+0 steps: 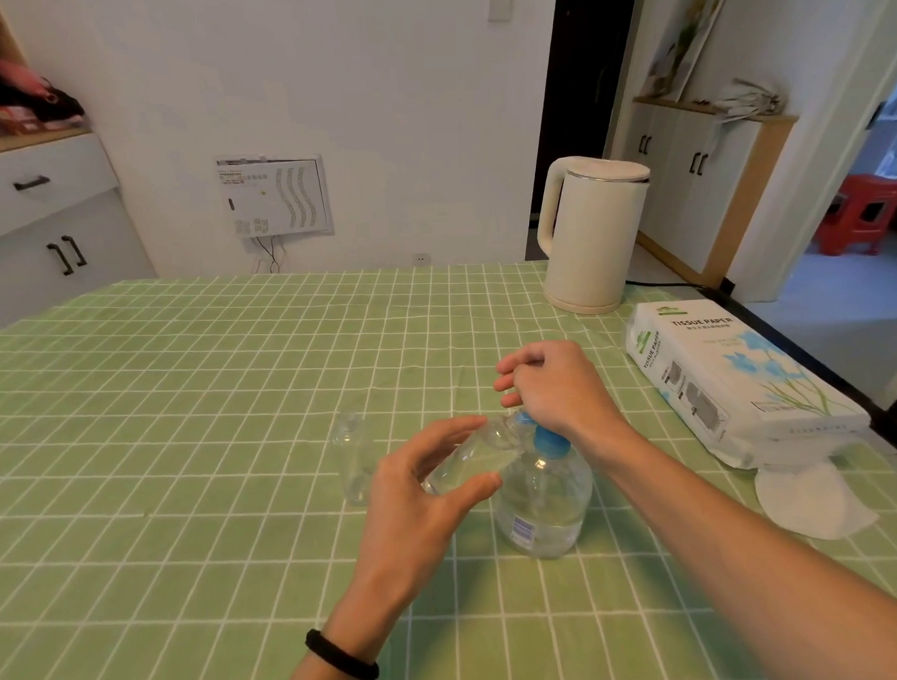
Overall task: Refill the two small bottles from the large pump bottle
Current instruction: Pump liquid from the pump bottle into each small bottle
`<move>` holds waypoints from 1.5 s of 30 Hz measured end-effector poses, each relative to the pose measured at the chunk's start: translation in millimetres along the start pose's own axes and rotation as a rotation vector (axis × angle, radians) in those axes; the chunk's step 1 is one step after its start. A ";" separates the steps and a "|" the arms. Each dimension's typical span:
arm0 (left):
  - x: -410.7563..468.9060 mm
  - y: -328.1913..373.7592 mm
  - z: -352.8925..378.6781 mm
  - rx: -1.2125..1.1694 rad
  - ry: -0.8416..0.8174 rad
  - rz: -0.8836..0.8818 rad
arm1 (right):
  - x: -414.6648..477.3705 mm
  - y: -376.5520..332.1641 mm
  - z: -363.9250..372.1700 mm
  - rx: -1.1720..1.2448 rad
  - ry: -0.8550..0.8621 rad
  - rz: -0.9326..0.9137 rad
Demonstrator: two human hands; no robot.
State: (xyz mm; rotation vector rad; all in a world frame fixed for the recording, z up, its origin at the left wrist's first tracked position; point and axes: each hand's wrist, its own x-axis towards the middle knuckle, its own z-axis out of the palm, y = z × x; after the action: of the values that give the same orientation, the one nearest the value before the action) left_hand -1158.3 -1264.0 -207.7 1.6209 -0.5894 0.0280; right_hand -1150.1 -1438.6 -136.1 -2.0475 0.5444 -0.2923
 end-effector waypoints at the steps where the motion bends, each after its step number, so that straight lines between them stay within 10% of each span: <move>1: -0.1 0.0 0.2 0.004 0.000 0.004 | 0.2 0.1 -0.1 0.004 0.004 -0.002; 45: -1.0 4.3 0.1 0.007 0.006 0.001 | 7.3 4.8 -0.3 0.060 -0.029 -0.075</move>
State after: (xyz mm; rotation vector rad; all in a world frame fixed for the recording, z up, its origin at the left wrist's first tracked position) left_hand -1160.9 -1263.9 -204.1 1.6266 -0.5855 0.0356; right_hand -1145.1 -1444.5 -140.2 -2.0135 0.4368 -0.3195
